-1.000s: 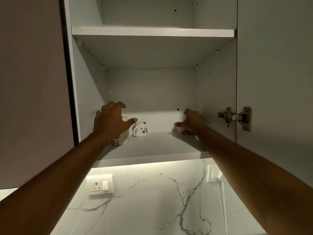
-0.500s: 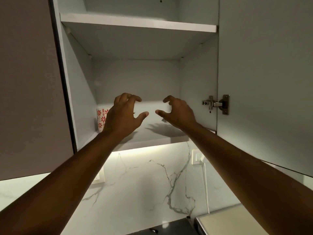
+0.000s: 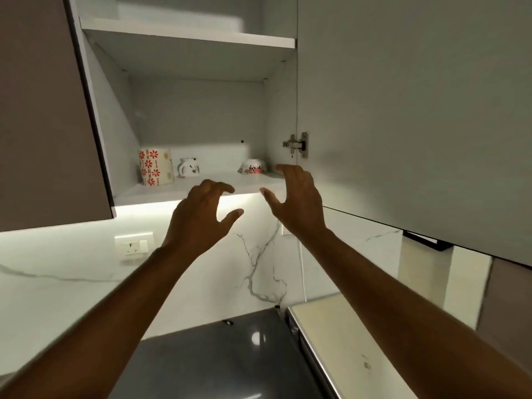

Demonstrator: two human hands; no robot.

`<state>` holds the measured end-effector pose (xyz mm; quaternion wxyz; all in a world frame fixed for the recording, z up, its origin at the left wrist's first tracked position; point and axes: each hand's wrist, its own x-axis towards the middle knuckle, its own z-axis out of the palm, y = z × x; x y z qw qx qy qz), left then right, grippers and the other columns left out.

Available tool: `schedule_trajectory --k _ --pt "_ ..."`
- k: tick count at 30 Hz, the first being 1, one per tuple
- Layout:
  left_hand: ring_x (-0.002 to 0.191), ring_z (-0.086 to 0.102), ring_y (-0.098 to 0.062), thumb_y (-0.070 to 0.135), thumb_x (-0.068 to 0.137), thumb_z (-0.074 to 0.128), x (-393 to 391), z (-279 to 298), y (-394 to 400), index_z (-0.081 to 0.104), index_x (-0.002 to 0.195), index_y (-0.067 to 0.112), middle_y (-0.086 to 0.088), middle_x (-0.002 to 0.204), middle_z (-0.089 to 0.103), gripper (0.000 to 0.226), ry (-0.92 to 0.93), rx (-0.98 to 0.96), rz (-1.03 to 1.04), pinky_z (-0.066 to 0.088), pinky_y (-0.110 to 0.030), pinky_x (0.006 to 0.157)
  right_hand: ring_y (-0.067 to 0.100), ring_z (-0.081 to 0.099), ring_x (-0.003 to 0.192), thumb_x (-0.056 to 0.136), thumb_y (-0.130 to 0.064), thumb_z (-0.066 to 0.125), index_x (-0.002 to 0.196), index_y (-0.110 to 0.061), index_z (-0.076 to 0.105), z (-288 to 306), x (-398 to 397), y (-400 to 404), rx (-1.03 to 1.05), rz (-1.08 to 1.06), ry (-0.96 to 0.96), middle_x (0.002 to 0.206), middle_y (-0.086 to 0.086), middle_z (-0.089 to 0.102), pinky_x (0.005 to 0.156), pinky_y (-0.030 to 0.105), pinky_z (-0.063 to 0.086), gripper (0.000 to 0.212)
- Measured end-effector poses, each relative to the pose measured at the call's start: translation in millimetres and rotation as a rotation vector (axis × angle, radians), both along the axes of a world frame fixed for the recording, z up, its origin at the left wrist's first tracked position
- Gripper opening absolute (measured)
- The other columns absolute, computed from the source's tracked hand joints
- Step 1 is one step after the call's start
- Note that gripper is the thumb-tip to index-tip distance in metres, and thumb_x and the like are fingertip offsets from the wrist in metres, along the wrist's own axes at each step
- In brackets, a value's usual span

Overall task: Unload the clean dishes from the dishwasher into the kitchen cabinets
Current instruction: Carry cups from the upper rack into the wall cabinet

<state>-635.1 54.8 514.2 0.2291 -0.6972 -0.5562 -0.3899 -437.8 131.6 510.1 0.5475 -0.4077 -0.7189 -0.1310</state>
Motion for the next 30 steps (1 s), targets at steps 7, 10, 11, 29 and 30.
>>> schedule_trajectory --k 7,10,11,29,30 --pt "0.119 0.054 -0.021 0.055 0.085 0.063 49.9 -69.6 -54.5 0.053 0.128 0.028 0.003 0.132 0.053 0.051 -0.056 -0.174 0.062 0.050 -0.040 0.091 0.019 0.057 0.111 0.088 -0.049 0.066 0.131 -0.020 0.053 -71.0 63.9 -68.0 -0.108 0.033 -0.076 0.129 0.002 0.059 0.084 0.031 0.054 0.053" --pt "0.118 0.055 -0.021 0.058 0.084 0.062 72.4 -97.0 -77.1 0.052 0.129 0.030 0.003 0.132 0.053 0.053 -0.045 -0.223 0.083 0.047 -0.039 0.091 0.019 0.059 0.110 0.088 -0.052 0.064 0.131 -0.021 0.053 -105.2 84.5 -95.9 -0.158 -0.020 -0.102 0.128 0.002 0.059 0.082 0.030 0.055 0.055" --pt "0.117 0.056 -0.021 0.058 0.084 0.062 82.3 -108.0 -87.5 0.052 0.129 0.030 0.003 0.131 0.054 0.054 -0.044 -0.239 0.081 0.047 -0.038 0.090 0.019 0.058 0.109 0.088 -0.052 0.064 0.131 -0.022 0.052 -117.8 93.2 -109.5 -0.195 -0.031 -0.101 0.127 0.000 0.059 0.082 0.030 0.055 0.054" --pt "0.127 0.047 -0.019 0.062 0.082 0.059 197.1 -332.7 -251.7 0.045 0.136 0.028 0.005 0.132 0.049 0.065 -0.036 -0.715 -0.244 0.040 -0.041 0.104 0.025 0.055 0.113 0.086 -0.051 0.067 0.133 -0.024 0.049 -333.1 212.9 -348.9 -0.751 -0.367 -0.084 0.124 0.003 0.058 0.083 0.037 0.053 0.057" --pt "0.128 0.046 -0.018 0.062 0.083 0.058 202.3 -341.3 -261.5 0.044 0.137 0.028 0.006 0.134 0.047 0.066 -0.029 -0.747 -0.266 0.040 -0.042 0.105 0.025 0.056 0.111 0.086 -0.052 0.066 0.133 -0.024 0.049 -342.7 218.6 -363.7 -0.773 -0.389 -0.071 0.123 0.004 0.058 0.082 0.037 0.053 0.058"
